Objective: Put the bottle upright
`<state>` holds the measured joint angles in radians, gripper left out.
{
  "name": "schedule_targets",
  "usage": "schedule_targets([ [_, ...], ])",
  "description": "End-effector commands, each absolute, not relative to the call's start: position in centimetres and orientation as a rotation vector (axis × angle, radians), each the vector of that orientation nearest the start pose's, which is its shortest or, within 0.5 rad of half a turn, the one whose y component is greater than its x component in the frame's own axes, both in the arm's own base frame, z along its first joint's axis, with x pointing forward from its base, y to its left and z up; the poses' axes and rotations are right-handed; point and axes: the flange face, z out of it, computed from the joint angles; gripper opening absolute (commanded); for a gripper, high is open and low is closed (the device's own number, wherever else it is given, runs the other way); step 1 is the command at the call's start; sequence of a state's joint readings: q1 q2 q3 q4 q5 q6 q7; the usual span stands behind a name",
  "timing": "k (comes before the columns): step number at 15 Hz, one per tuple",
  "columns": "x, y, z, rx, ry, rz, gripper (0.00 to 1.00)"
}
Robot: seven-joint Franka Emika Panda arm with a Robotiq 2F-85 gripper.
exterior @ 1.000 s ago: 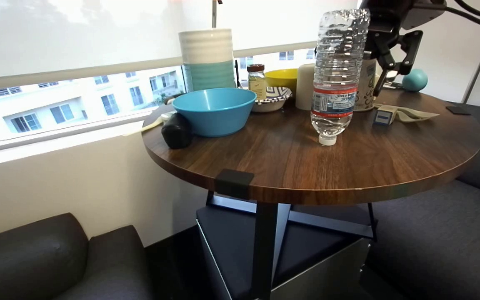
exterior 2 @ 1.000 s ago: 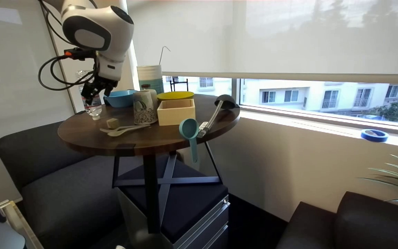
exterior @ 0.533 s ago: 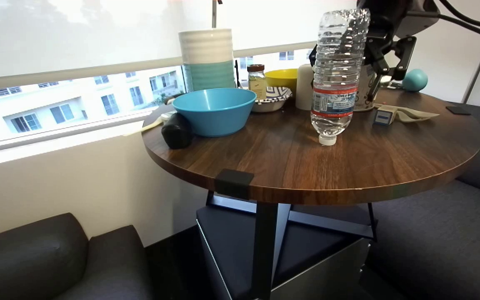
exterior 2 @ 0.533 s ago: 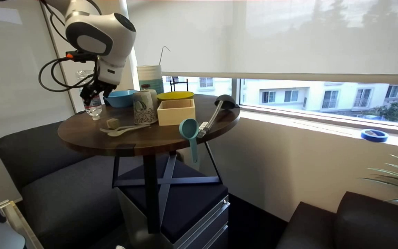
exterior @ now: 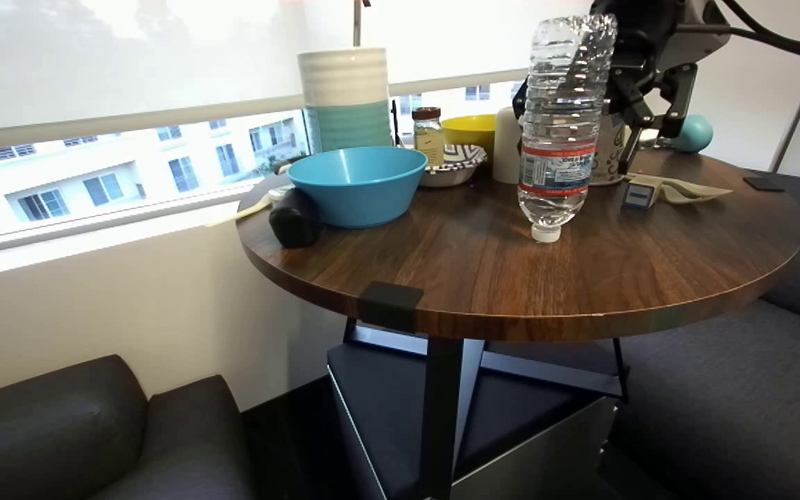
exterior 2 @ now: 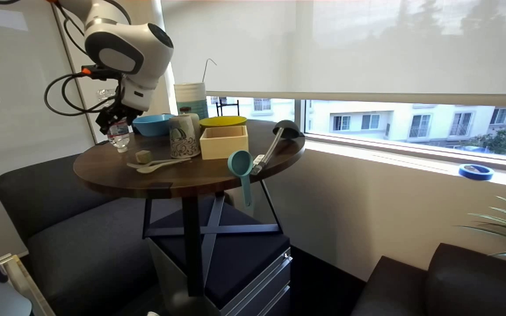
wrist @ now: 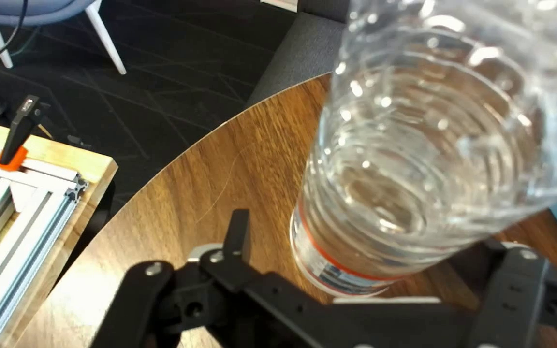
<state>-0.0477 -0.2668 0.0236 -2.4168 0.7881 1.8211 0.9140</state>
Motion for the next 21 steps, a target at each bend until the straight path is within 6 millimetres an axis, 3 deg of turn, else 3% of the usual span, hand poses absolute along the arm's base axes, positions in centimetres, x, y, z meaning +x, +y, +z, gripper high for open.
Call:
schedule_targets([
  [1,43.0,5.5,41.1,-1.97,1.484,0.838,1.0],
  [8,43.1,5.8,40.3,-1.92,1.491,0.869,0.99],
  [21,43.1,5.8,40.3,-1.92,1.5,0.861,0.65],
])
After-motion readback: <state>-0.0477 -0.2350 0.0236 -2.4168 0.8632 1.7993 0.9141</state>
